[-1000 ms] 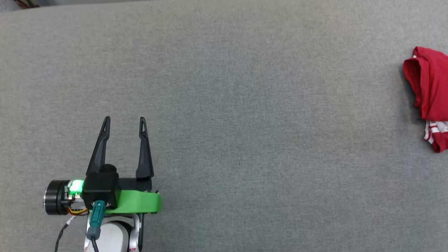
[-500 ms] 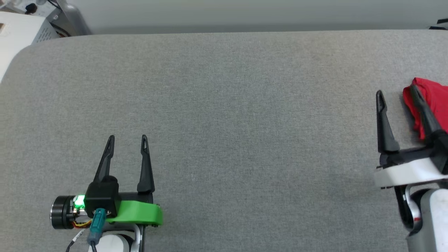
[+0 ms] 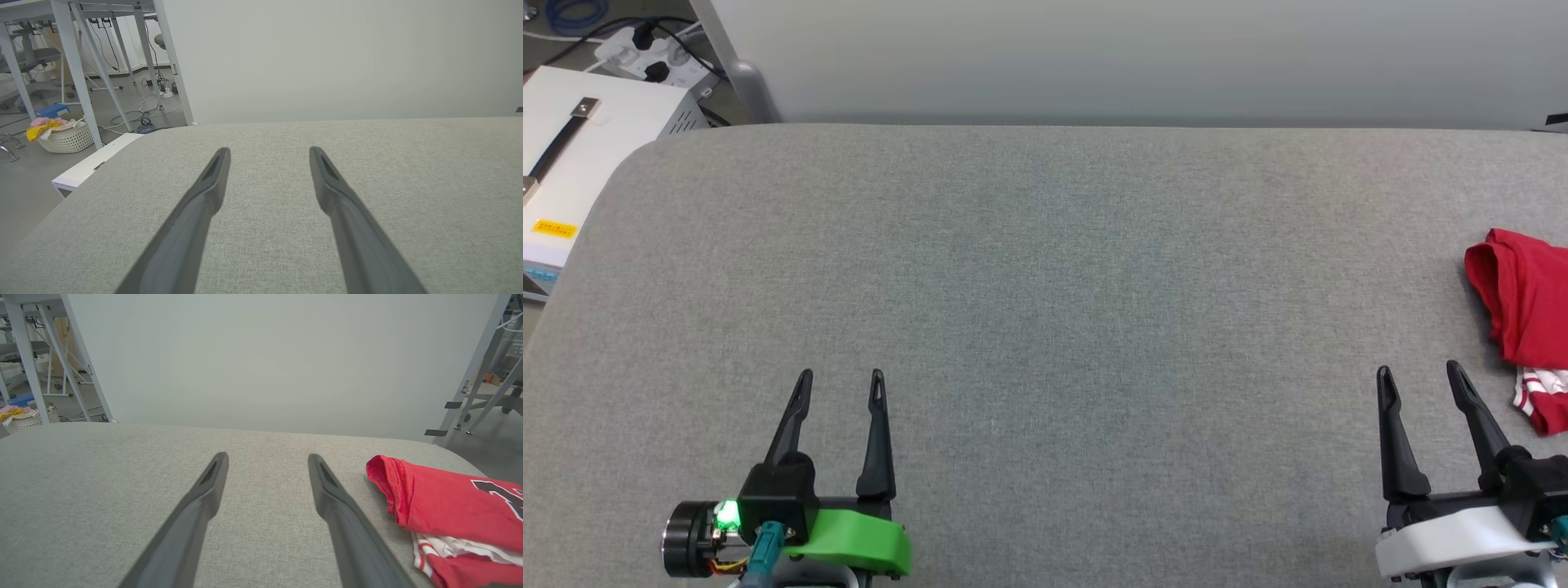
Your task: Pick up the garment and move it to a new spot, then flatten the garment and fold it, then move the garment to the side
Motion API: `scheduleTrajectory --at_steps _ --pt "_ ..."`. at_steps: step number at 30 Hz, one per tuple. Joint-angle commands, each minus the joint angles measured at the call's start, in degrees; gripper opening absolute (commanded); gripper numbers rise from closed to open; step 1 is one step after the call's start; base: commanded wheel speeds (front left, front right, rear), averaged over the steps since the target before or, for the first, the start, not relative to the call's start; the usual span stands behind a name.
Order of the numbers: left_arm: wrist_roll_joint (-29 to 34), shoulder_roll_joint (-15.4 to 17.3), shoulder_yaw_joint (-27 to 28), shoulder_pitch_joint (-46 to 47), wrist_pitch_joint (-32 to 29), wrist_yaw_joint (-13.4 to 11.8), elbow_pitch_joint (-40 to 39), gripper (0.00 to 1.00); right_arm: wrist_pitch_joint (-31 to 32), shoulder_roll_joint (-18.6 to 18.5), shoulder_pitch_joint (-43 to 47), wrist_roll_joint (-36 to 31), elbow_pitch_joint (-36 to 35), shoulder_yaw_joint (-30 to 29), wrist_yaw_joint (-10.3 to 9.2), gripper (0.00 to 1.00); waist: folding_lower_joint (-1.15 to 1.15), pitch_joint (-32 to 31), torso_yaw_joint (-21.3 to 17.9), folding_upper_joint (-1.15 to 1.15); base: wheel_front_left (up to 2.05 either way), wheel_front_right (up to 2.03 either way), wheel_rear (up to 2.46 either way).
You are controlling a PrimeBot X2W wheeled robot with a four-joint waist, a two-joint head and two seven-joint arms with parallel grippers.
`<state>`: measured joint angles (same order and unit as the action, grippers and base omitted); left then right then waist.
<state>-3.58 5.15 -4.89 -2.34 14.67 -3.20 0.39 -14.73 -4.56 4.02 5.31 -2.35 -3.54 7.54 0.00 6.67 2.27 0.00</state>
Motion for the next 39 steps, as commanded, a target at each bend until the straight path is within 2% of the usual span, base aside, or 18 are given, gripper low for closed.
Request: scheduleTrajectory --at_steps 1,12,13,39 --pt "0.4 -0.2 0.2 -1.0 0.3 0.6 0.3 1.0 -0.3 0.2 1.1 0.0 -0.7 0.1 -0.05 1.0 0.0 -0.8 0.1 0.0 0.0 0.0 0.0" --pt "1.1 -0.5 0.7 -2.7 0.3 1.6 1.0 1.0 -0.3 0.1 3.5 -0.3 -1.0 1.5 -0.05 1.0 0.0 -2.3 -0.2 0.0 0.0 0.0 0.0" --pt "0.7 -0.2 0.5 -2.0 0.0 1.5 1.0 0.0 0.0 0.3 3.0 -0.1 -0.8 1.5 0.0 0.0 0.0 -2.3 -0.2 0.0 0.0 0.0 0.0" --pt "1.2 -0.6 1.3 -1.1 -3.0 1.8 0.7 0.0 2.9 0.6 1.6 -1.2 -0.2 1.9 -0.01 0.0 0.0 -3.2 -0.6 0.0 0.0 0.0 0.0"
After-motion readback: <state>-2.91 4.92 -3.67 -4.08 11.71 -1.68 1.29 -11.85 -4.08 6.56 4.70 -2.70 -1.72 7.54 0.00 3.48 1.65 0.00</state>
